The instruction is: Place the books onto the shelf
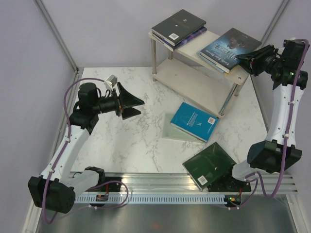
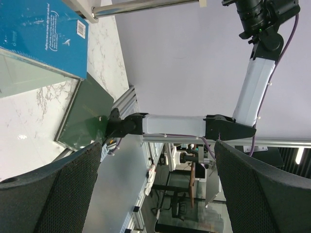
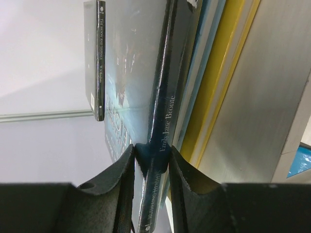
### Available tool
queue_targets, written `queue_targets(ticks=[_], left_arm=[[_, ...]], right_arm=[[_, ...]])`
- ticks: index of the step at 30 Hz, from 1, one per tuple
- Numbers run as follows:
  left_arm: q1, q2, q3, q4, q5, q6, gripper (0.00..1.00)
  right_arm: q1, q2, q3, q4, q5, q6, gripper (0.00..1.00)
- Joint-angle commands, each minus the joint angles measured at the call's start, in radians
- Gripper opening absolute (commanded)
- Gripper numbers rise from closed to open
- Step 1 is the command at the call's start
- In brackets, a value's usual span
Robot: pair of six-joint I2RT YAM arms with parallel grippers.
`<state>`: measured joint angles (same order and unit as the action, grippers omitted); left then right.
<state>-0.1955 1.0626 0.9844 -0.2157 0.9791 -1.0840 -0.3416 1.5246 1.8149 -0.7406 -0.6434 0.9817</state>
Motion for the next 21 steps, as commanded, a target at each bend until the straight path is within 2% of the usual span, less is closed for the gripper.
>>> queue_targets(ticks=[1,4,6,7,9,10,11,12,21], left_arm=[[0.007,-0.012,-0.001,0.001,0.012,0.033,0.99],[0.008,-0.018,-0.009,0.006,0.01,0.032,0.99],[0.007,-0.019,-0.012,0.006,0.012,0.03,0.99],[0.007,-0.021,-0.013,0.006,0.013,0.032,0.99],[0.007,-0.021,-0.015,0.006,0.012,0.03,0.99],[0.008,-0.021,-0.016,0.006,0.013,0.03,0.99],[0.007,-0.021,-0.016,0.007,0.015,0.033,0.99],[0.008,-0.02,-0.018,0.006,0.015,0.032,0.99],[0.005,0.026,-0.013,0.006,0.013,0.061,0.99]], right_arm=[[0.009,-0.001,0.02,-0.009,0.007,0.046,0.31],[0.006,-0.015,0.001,-0.011,0.011,0.04,0.38],[-0.002,-0.03,-0.011,-0.016,0.014,0.037,0.5],[-0.007,-0.032,-0.022,-0.014,0.014,0.035,0.65],[-0.023,-0.043,-0.031,-0.022,0.01,0.029,0.78],[-0.03,-0.046,-0.029,-0.022,0.007,0.023,0.89],[-0.036,-0.052,-0.028,-0.026,0.007,0.02,0.94],[-0.051,-0.055,-0.023,-0.035,0.007,0.009,0.98],[-0.066,-0.156,0.037,-0.221,0.109,-0.116,0.98]])
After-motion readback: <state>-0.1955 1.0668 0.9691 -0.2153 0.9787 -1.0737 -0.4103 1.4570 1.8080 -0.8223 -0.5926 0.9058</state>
